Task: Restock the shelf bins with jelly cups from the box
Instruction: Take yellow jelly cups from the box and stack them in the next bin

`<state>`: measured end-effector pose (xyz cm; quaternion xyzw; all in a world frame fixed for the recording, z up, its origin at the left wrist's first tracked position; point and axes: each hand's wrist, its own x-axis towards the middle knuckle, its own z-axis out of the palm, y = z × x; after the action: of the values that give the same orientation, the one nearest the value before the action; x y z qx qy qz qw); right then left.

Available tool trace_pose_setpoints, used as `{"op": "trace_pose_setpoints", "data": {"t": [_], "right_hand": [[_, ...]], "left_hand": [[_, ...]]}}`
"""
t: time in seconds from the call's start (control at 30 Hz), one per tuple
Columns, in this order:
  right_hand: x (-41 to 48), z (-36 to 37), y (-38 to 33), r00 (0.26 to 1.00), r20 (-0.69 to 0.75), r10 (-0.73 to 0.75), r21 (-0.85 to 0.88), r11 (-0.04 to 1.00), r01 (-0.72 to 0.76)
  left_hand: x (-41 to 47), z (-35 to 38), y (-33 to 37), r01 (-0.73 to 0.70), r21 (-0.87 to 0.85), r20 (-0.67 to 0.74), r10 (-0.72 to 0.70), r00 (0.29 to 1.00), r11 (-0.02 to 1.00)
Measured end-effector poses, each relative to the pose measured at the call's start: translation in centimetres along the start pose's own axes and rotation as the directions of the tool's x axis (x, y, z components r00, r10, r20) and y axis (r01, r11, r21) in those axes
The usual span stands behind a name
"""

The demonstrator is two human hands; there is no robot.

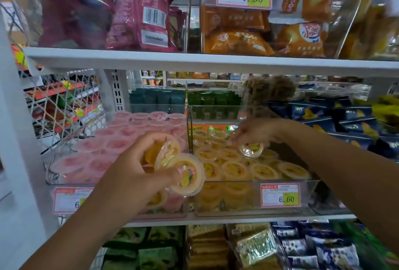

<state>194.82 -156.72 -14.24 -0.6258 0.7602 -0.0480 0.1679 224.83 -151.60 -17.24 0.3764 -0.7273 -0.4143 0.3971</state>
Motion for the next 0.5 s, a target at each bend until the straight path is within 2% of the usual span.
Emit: {"op": "trace_pose_setpoints", "data": {"t": [0.07, 0.17, 0.3, 0.5], "right_hand": [[-0.2, 0.0, 0.6, 0.999, -0.030, 0.012, 0.002, 1.000, -0.012], [-0.4, 0.5, 1.0, 0.999, -0.017, 0.042, 0.127, 0.991, -0.040], [-0.8, 1.2, 0.9, 0.995, -0.087, -0.050, -0.119, 0.992, 0.039], [-0.6, 1.4, 1.9, 0.985, -0.137, -0.106, -0.126, 0.988, 0.089]], "left_hand": [[-0.2, 0.1, 0.0, 0.001, -0.005, -0.004, -0.001, 1.000, 1.000], [-0.3, 0.2, 0.1, -0.004, -0.011, -0.009, 0.003, 1.000, 1.000], [-0.5, 0.1, 0.2, -0.010, -0.003, -0.011, 0.010, 1.000, 1.000], [-0.5, 0.3, 0.3, -0.018, -0.012, 0.002, 0.018, 1.000, 1.000]]}}
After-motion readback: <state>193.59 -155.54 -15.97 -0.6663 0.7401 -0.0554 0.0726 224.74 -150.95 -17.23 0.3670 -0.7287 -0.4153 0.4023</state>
